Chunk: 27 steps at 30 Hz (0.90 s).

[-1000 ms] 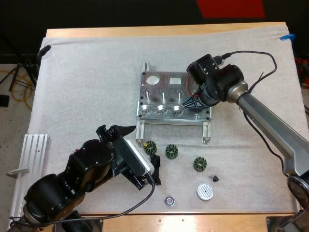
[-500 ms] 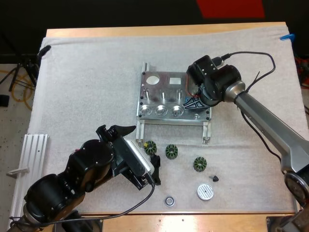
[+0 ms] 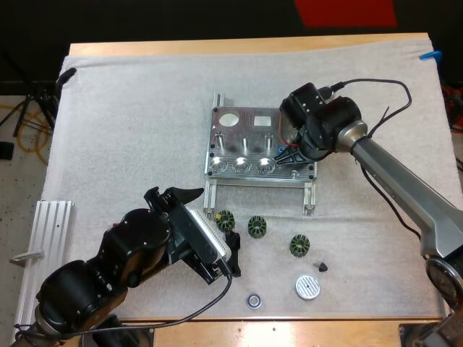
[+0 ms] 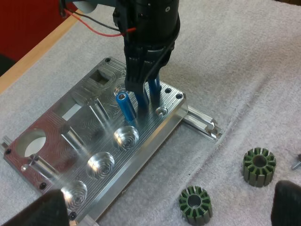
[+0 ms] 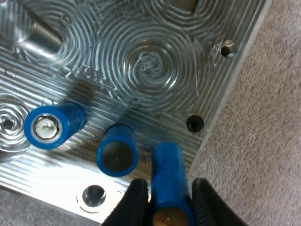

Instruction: Load cells from left to right

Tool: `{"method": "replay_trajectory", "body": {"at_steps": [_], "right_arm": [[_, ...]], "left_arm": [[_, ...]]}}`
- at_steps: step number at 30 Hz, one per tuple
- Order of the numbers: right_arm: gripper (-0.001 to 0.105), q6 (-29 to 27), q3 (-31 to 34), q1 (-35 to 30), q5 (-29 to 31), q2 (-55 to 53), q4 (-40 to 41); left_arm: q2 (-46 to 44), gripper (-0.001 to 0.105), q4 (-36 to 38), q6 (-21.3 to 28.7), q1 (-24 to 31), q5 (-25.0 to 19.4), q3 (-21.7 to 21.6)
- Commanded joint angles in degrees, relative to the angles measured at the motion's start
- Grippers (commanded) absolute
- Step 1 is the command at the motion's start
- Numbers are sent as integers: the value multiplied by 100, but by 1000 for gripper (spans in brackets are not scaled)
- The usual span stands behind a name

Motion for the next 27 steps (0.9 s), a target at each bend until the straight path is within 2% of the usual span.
{"method": "replay_trajectory", "body": {"at_steps": [1, 14, 27], "right_arm": [[0, -42, -10, -22, -5, 62, 113], [0, 258, -10, -170, 41, 70, 314], [0, 258, -10, -426, -179, 86, -112]], "left_arm": [[-37, 85, -17, -11, -6, 0, -32], [-37, 85, -17, -11, -6, 0, -32], [-37, 85, -17, -11, -6, 0, -32]]}}
